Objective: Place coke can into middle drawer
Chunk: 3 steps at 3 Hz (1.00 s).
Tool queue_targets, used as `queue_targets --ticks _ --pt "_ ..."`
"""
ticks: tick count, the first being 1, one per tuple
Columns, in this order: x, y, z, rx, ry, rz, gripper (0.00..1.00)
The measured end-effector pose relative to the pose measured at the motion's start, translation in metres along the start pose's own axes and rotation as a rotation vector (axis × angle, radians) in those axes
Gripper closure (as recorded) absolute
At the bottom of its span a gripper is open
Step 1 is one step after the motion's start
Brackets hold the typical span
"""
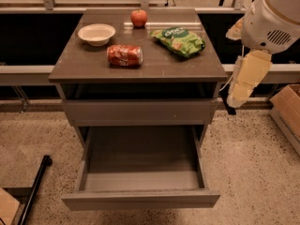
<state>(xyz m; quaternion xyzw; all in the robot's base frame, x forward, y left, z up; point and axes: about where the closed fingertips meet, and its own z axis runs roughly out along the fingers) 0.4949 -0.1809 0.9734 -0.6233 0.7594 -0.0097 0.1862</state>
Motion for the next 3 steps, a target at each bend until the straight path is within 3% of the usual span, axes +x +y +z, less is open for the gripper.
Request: queue_targets --ticks 2,3 --pt "-0.017 0.001 0.015 -0.003 -0.056 0.025 0.0" --pt "-0.054 -0.016 0.036 -0.018 -0.177 0.004 0.0"
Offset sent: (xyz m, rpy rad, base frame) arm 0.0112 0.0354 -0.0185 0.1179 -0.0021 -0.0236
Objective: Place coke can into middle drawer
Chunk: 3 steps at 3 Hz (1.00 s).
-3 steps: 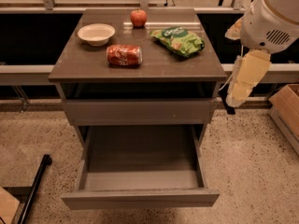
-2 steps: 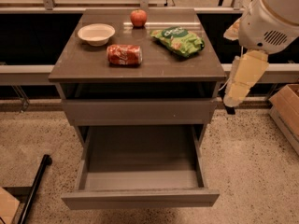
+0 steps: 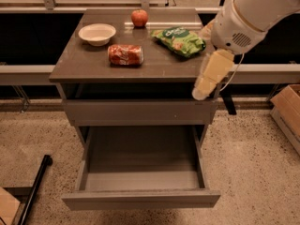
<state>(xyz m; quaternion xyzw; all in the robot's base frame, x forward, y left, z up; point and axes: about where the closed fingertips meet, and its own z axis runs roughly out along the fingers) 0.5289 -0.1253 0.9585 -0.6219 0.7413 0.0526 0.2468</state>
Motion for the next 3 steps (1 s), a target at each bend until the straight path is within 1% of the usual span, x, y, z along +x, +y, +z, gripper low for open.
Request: queue_targets --ticks 1,2,3 --pt "-0.036 -0.026 0.032 -0.042 -0.142 -0.004 0.0" --pt "-0.063 -0.054 0.065 -0.067 -0.225 0.008 0.0" --pt "-0.08 -0.08 0.096 -0.083 -0.274 0.026 0.0"
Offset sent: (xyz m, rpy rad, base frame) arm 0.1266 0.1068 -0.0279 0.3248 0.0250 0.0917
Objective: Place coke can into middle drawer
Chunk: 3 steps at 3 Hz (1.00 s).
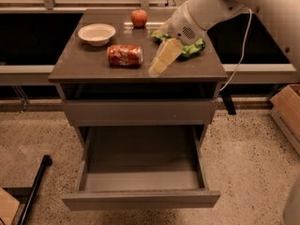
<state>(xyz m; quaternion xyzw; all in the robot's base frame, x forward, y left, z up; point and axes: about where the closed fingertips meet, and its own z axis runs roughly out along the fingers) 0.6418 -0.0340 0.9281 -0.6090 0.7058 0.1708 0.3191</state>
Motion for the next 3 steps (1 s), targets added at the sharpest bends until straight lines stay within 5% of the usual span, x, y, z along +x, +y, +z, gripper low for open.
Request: queue_targets --ticks 2,3 --pt "0.006 0.001 0.012 -0.016 0.014 0.051 0.0" --pt "-0.002 -0.009 0.052 -0.047 -0.044 0.087 0.0"
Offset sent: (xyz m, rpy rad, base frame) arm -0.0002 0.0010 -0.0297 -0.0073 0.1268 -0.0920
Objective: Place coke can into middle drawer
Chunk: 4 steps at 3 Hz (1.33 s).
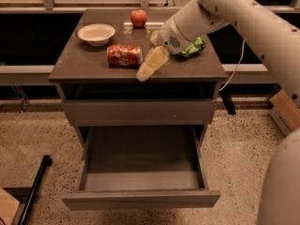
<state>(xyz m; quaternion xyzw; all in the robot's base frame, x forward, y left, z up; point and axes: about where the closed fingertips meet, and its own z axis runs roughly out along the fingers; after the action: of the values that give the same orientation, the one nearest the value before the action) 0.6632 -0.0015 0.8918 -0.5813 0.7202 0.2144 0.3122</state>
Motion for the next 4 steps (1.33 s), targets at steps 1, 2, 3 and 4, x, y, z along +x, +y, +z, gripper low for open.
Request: queue_targets --ticks 1,2,3,4 --pt "-0.007 -0.017 0.028 -0.004 -0.048 0.016 0.0" --pt "-0.005 -0.042 0.063 -0.007 -0.089 0.04 0.0" --pt "-0.003 -0.057 0.08 -0.01 -0.108 0.05 0.0" --pt "-0.001 -0.072 0.097 -0.02 -0.127 0.067 0.19"
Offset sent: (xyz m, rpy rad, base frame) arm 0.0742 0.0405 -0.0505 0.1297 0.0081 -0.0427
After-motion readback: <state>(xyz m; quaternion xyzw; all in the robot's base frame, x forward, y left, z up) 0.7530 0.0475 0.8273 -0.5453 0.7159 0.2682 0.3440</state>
